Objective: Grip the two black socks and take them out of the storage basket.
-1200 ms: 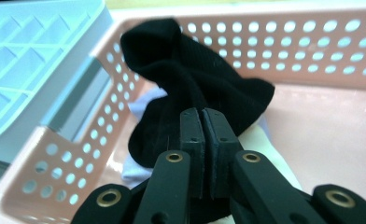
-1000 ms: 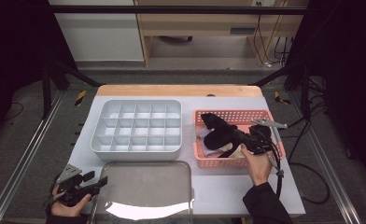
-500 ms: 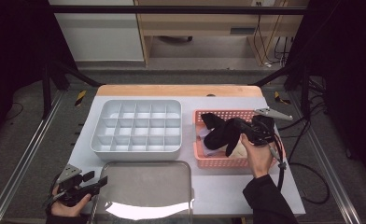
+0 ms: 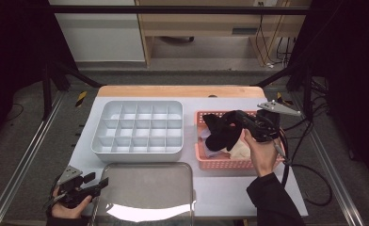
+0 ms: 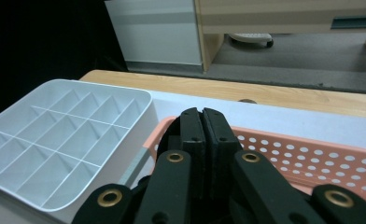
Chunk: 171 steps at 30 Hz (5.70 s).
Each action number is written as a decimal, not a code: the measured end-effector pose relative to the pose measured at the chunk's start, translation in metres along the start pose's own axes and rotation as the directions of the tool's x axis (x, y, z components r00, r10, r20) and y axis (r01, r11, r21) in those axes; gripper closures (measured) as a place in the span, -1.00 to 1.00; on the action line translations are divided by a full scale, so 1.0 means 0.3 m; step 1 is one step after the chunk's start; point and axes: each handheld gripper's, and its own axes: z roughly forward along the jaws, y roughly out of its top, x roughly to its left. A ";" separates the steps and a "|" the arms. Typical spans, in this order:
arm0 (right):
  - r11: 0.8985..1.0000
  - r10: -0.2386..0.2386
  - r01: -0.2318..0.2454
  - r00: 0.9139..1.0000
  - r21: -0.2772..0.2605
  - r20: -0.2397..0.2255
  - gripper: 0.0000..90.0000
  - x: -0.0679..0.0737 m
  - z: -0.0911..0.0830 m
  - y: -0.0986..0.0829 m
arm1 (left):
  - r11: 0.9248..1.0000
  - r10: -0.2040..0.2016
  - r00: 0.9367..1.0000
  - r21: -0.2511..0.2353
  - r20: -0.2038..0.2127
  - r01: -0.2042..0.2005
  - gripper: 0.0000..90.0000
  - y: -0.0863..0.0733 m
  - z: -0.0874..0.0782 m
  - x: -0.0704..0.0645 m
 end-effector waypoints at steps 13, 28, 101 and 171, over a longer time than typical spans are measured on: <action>0.998 -0.062 0.060 0.993 -0.029 -0.103 0.95 0.067 -0.104 -0.012 | 1.000 0.002 1.000 -0.002 -0.005 -0.002 -0.21 0.001 0.001 -0.001; 0.993 -0.117 0.115 0.974 -0.022 -0.195 0.95 0.119 -0.207 -0.076 | 1.000 0.003 1.000 -0.002 -0.007 -0.003 -0.22 0.002 0.002 -0.002; 0.966 -0.158 0.180 0.979 0.186 -0.129 0.36 0.110 -0.078 -0.416 | 1.000 0.012 1.000 0.000 -0.009 -0.012 -0.24 0.005 0.007 -0.003; 0.947 -0.130 0.083 0.983 0.310 0.133 0.08 -0.070 0.416 -0.192 | 1.000 0.016 1.000 0.003 -0.006 -0.016 -0.24 0.004 0.010 0.000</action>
